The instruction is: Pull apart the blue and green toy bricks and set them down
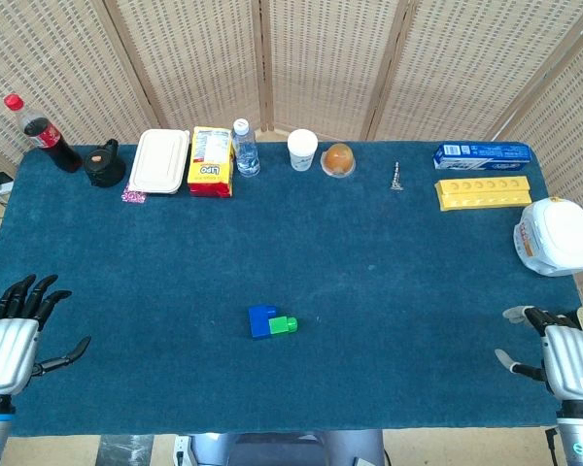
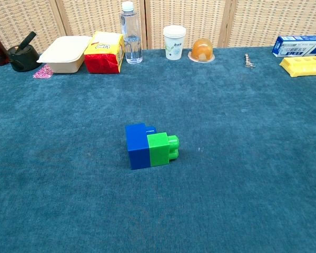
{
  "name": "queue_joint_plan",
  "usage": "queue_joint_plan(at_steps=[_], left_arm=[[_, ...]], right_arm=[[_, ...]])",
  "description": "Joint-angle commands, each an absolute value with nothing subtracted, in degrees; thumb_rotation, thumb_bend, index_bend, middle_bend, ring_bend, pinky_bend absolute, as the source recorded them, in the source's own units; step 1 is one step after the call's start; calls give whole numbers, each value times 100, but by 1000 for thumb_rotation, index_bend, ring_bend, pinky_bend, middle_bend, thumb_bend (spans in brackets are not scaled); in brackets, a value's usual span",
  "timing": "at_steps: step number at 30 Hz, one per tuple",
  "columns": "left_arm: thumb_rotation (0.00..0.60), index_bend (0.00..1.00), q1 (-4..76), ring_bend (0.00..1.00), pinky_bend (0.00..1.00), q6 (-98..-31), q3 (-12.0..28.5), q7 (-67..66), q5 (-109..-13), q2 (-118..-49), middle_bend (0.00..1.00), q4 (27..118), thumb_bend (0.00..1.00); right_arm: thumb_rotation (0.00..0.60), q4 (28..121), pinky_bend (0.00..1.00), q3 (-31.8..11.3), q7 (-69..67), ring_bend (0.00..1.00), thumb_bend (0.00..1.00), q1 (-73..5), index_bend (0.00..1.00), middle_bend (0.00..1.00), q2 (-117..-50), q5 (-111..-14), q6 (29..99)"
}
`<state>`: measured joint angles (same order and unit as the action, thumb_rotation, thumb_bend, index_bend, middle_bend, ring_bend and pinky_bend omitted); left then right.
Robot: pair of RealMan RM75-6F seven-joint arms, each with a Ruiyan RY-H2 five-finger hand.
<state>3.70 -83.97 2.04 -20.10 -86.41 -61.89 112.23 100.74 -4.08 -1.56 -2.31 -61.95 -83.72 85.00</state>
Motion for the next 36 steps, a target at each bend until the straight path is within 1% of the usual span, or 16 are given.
queue_joint_plan(at_steps=[1,5,7,10,13,20,27,30,36], left_arm=[[307,269,642,39,118,-8013,245,-2318,-8503,-6193,155,11407,229],[311,247,972,45,145,-7510,264,-2553,-8398,-6286,155,11569,216],[306,214,1108,51,195,-7298,290,-2516,-8295,-6332,155,11652,212],[305,201,1377,69,244,-6873,333,-2402,-8113,-6384,155,11752,212],[308,195,1625,83,246,-6593,428,-2520,-7879,-6538,155,11692,214],[306,187,2331,86,247,-5934,642,-3096,-6980,-7303,154,11348,229],[306,187,2831,86,247,-5632,717,-3490,-6332,-7812,154,11056,268],[308,187,3116,88,247,-5495,737,-3654,-6107,-8174,154,10835,279],[305,187,3490,95,250,-5459,697,-3961,-5787,-8640,155,10566,283]], right_arm=[[600,10083,378,-393,-154,434,215,-228,385,438,-6189,-8396,8502],[600,10085,378,-370,-182,434,215,-215,385,438,-6205,-8420,8509],[600,10066,378,-360,-201,434,215,-212,385,438,-6214,-8421,8499],[600,10038,378,-354,-225,434,215,-210,385,438,-6229,-8428,8498],[600,10029,378,-356,-236,433,215,-213,385,438,-6237,-8442,8503],[600,10011,378,-378,-287,433,215,-233,385,438,-6228,-8413,8470],[600,10013,378,-373,-332,434,214,-185,385,438,-6189,-8425,8546],[600,10001,378,-352,-356,434,215,-144,385,438,-6180,-8437,8592],[600,9967,378,-358,-400,434,214,-74,385,438,-6156,-8440,8703]])
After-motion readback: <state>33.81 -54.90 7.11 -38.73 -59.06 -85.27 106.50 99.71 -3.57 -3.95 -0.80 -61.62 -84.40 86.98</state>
